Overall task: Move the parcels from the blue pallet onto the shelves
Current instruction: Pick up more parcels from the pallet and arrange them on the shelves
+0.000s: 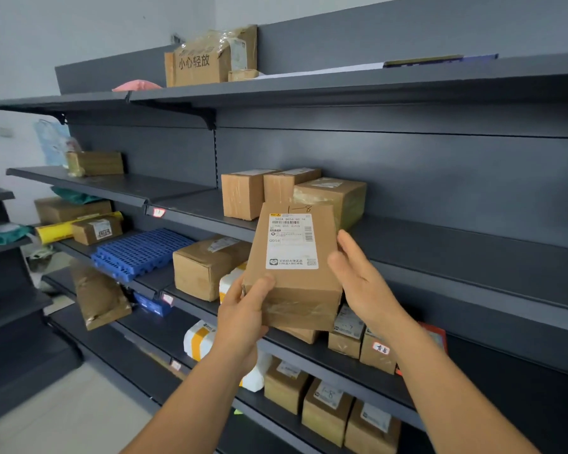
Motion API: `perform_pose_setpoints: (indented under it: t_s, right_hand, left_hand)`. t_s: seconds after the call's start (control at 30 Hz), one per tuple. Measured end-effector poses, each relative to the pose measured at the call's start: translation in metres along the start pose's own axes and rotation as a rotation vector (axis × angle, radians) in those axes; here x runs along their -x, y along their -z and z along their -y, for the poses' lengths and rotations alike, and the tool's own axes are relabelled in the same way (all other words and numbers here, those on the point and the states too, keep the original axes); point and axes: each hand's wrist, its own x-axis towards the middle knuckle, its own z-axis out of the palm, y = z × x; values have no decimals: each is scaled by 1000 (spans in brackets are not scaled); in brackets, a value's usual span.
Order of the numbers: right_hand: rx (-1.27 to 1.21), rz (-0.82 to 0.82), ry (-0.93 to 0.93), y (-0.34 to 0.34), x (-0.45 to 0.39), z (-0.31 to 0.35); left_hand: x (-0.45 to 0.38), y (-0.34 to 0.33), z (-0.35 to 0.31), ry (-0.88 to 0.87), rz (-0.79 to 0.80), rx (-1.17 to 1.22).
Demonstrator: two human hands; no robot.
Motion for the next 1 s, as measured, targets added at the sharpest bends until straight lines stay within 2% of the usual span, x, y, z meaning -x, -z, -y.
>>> perform_pose_setpoints:
  t_s: [0.1,0.3,0.57,0.83,1.0]
  right_hand:
    - [87,13,-12,0,30,-17]
    - [19,-61,-88,-8,76,-24]
    - [6,-172,-213,-39,135,-33]
    - [80,-305,-403,-49,196,-57]
    - [113,-296,-606,-53,237,-89]
  left_hand:
    - [18,0,7,-3,41,9]
    - [49,16,25,24,154,-29]
    - [74,57,56,80,218,-111]
    - [102,67,100,178,229,-209]
    - [122,65,133,211,233,-352]
